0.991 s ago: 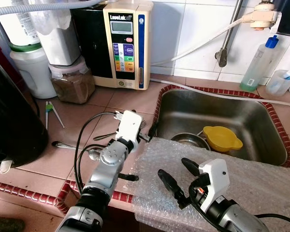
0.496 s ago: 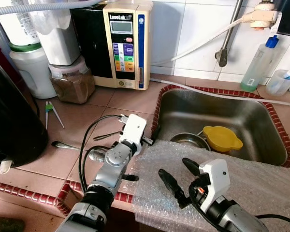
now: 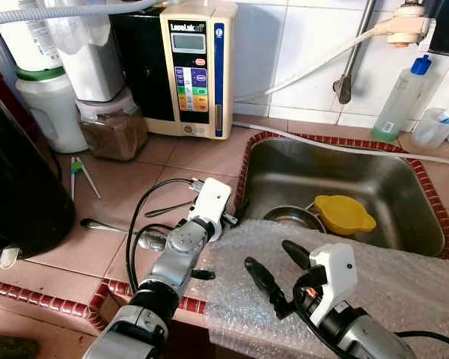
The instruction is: Kitchen organization
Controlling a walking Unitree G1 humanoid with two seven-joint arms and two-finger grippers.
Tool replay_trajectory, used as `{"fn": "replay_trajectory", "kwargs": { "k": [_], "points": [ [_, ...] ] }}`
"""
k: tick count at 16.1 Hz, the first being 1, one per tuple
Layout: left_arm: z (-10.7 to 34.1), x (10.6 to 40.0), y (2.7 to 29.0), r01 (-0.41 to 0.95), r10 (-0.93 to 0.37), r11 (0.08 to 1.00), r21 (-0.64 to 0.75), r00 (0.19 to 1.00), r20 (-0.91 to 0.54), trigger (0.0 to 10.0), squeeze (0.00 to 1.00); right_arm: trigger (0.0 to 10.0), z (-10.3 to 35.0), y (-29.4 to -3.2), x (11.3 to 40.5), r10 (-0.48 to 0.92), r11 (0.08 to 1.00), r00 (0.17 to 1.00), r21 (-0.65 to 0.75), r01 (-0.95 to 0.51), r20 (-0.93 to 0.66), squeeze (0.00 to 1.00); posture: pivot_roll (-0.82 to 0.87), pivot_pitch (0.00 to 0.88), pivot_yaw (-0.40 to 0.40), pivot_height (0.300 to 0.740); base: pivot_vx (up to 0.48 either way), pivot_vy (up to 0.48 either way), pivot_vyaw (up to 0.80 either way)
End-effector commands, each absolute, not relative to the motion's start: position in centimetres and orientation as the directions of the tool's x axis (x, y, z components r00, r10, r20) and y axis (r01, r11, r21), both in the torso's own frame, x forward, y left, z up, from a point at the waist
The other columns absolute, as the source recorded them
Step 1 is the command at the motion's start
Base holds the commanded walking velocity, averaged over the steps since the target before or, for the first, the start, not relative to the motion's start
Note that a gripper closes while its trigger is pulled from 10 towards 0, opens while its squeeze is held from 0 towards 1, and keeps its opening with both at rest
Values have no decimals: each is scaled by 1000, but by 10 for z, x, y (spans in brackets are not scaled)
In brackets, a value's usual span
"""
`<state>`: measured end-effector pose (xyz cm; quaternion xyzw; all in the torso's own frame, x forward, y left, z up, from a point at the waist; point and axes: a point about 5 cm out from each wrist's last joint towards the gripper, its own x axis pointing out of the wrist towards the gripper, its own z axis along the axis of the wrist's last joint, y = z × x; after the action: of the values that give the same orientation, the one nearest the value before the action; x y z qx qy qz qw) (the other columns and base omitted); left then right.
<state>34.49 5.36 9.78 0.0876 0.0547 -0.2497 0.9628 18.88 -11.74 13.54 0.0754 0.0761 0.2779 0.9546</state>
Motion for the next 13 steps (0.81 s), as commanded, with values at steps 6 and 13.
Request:
{"fn": "replay_trajectory", "kwargs": {
  "k": [6, 13],
  "points": [
    [83, 342, 58, 492, -458, 861, 130, 861, -221, 0, 0, 10000, 142, -130, 195, 479, 873, 875, 136, -468, -67, 0, -12, 57, 58, 740, 0, 0, 0],
    [83, 345, 63, 440, -407, 891, 116, 885, -225, 0, 0, 10000, 144, -130, 198, 449, 889, 892, 125, -440, -57, 0, -11, 53, 59, 740, 0, 0, 0]
  ]
}}
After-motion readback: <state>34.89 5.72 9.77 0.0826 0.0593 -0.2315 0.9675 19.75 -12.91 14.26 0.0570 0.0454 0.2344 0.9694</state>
